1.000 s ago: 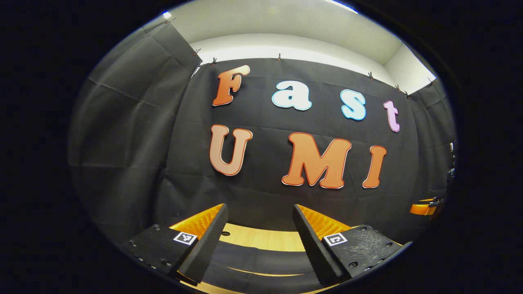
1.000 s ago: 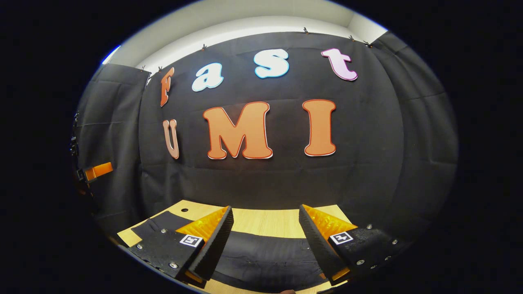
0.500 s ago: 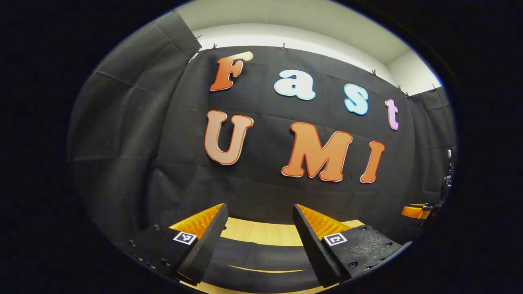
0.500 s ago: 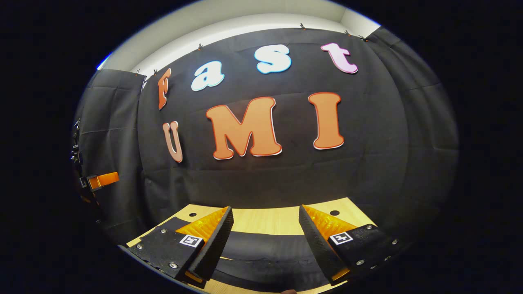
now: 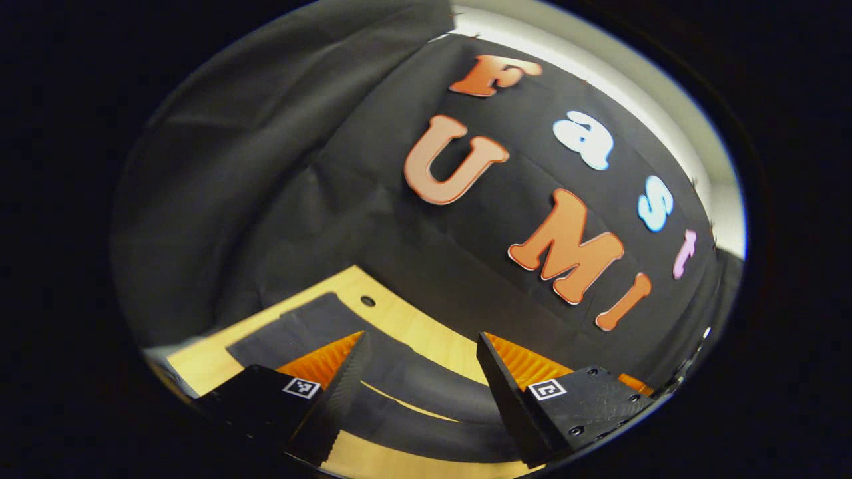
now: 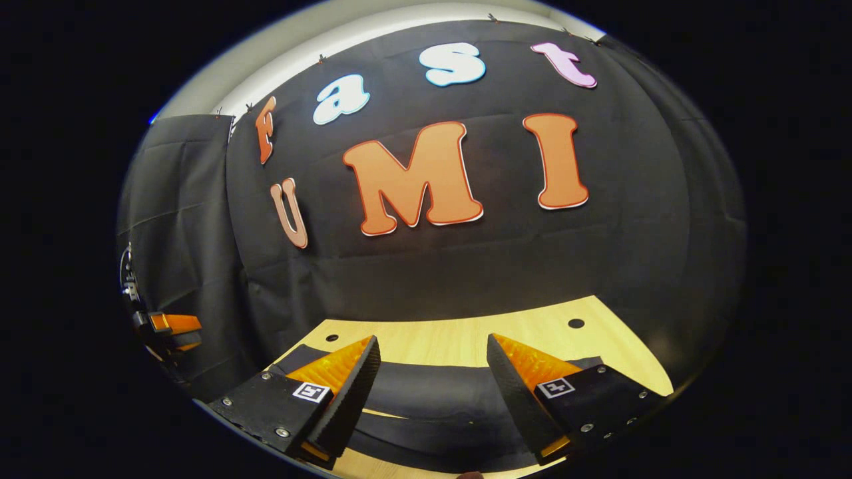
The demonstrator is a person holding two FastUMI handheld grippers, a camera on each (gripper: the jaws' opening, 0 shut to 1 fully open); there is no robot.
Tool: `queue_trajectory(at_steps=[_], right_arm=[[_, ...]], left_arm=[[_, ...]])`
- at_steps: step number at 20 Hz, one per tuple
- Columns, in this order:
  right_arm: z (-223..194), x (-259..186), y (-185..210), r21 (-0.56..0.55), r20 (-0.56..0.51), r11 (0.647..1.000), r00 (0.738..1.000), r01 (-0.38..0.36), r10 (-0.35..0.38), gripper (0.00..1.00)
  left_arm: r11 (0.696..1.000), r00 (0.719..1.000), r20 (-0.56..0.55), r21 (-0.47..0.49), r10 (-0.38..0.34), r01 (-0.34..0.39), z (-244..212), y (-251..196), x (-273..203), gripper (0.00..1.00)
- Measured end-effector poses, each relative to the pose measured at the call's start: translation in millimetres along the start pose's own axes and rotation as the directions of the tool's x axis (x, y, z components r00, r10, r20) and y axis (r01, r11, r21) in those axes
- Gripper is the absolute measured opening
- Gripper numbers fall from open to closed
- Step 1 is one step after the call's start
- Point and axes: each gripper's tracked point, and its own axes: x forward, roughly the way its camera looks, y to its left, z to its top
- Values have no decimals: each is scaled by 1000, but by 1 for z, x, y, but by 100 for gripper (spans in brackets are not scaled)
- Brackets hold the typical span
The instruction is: Grasp the waist and the cuffs of the jeans and fold them to make the two legs overlap; first hold the waist and fold one-third of the jeans toward the cuffs, then hold the cuffs and fold the remaining one-third in the same direction to finish folding.
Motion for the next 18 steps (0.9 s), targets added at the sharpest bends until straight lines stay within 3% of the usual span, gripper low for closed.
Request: queue_trajectory(at_steps=[2,5,7,10,12,14,18], right_arm=[[-11,5,7,14,-34,1000,999,-22,22,97],[-25,9,9,43,-85,999,996,-33,36,97],[-31,11,6,69,-112,997,993,-24,32,97],[-37,16,2,109,-153,994,988,-3,20,97],[-37,19,-3,122,-164,992,986,11,9,97],[-37,23,-7,124,-171,992,985,23,-1,97],[-44,29,-22,128,-201,991,979,50,-23,97]], left_arm=[[990,996,-67,-127,55,-63,-28,48,6,97],[943,984,-147,-301,99,-140,-68,106,18,97],[891,970,-190,-400,151,-217,-94,143,27,97],[779,943,-281,-546,176,-308,-125,174,35,98],[742,908,-363,-545,211,-390,-147,192,42,94],[718,866,-414,-508,281,-476,-159,210,44,98],[684,828,-438,-484,349,-545,-166,227,58,98]])
